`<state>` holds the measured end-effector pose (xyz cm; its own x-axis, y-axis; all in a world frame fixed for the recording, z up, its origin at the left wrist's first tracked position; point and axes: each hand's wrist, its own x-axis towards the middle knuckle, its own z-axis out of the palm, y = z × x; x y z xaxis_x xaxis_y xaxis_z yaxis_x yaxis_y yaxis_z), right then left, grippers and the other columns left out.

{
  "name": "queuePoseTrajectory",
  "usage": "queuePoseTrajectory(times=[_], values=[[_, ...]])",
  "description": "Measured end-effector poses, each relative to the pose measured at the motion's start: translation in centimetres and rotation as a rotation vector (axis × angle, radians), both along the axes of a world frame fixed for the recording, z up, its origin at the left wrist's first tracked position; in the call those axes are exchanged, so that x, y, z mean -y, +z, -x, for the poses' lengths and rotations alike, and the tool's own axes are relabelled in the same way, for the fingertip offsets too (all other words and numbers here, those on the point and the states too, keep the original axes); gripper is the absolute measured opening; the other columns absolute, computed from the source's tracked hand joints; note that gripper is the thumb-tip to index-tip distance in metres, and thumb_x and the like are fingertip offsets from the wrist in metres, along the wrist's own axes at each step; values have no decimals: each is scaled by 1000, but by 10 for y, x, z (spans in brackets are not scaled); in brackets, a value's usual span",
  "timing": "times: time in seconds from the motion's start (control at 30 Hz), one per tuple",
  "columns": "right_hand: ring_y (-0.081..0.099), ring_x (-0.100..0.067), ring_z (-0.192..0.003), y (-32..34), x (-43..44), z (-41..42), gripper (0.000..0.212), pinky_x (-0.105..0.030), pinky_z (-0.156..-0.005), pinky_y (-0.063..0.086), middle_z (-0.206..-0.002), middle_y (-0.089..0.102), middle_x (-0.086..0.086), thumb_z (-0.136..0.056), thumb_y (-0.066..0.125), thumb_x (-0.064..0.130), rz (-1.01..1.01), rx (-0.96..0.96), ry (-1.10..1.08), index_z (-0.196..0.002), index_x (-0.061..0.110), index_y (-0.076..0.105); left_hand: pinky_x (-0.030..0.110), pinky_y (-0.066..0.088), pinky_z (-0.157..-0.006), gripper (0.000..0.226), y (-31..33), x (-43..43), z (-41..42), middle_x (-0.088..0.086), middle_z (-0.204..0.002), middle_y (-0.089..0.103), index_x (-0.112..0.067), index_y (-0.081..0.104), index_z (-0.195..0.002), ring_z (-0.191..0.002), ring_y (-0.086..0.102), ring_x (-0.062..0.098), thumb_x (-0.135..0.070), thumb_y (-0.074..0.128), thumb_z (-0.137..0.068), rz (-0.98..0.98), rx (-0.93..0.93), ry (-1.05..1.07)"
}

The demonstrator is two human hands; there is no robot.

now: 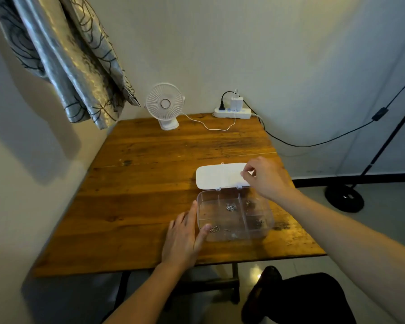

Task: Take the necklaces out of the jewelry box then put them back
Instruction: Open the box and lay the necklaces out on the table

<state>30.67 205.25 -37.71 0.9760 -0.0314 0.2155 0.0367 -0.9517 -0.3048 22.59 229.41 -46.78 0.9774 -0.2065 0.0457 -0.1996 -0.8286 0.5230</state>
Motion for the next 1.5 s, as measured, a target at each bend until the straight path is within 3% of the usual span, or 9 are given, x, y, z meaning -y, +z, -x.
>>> queuePoseTrajectory(times=[0.07, 0.17, 0.33, 0.47, 0.67, 0.87, 1.1, 1.23, 1.5], values=[[57, -12, -79, 7, -3, 27, 17, -27, -61, 45, -95, 69, 4, -92, 58, 33, 33, -32, 114, -94, 21, 70, 33, 30, -101, 89, 0, 0, 0, -3, -144, 37, -37, 0, -148, -127, 36, 14, -83, -4, -72, 2, 15, 1], [60, -11, -78, 3, -7, 54, 16, -27, -64, 50, -93, 71, 6, -91, 57, 35, 154, -217, 223, -93, 26, 70, 33, 32, -98, 87, 0, 0, 2, -2, -142, 39, -35, 2, -149, -124, 38, 14, -80, 0, -75, 0, 24, 4], [59, -17, -104, -16, -17, 63, 30, -38, -100, 32, -111, 68, 3, -91, 52, 30, 356, -233, 289, -119, 25, 63, 35, 34, -101, 91, 4, 3, 4, -2, -145, 38, -35, 5, -149, -127, 36, 16, -83, -3, -72, -8, 25, 37], [60, -16, -104, -22, -19, 62, 27, -38, -108, 29, -110, 69, 3, -92, 54, 17, 304, -226, 299, -118, 23, 58, 39, 34, -105, 91, 4, 4, 5, -2, -148, 36, -36, 3, -148, -132, 35, 18, -82, -6, -70, -28, 32, 53], [56, -20, -102, -20, -18, 56, 30, -27, -88, 34, -110, 64, -1, -88, 57, 4, 319, -280, 345, -111, 22, 61, 37, 32, -105, 88, 3, 4, 4, -2, -147, 36, -35, 5, -149, -132, 35, 17, -80, -5, -73, -41, 42, 55], [52, -26, -105, -23, -20, 55, 29, -32, -85, 39, -109, 59, -5, -91, 52, 3, 360, -308, 330, -112, 21, 60, 37, 34, -104, 86, 1, 3, 3, -2, -146, 37, -34, 6, -149, -130, 35, 17, -78, -1, -75, -42, 40, 51], [57, -25, -107, -23, -21, 57, 24, -39, -93, 41, -114, 63, -7, -91, 56, 23, 535, -158, 280, -114, 15, 52, 36, 34, -103, 94, -1, 3, 2, -2, -146, 38, -34, 7, -149, -130, 35, 17, -83, -8, -70, -34, 45, 59], [54, -24, -109, -26, -14, 53, 29, -45, -92, 37, -112, 62, -5, -92, 51, 36, 527, -239, 259, -112, 19, 62, 35, 34, -102, 96, -2, 3, 1, -2, -145, 39, -33, 10, -149, -129, 36, 16, -83, -8, -69, -28, 50, 54], [54, -19, -95, -20, -11, 50, 10, -33, -75, 37, -95, 60, 1, -91, 55, 31, 414, -305, 335, -96, 24, 59, 35, 36, -105, 97, -3, 4, 1, -4, -145, 39, -30, 21, -147, -130, 36, 15, -82, -8, -71, -41, 57, 62]])
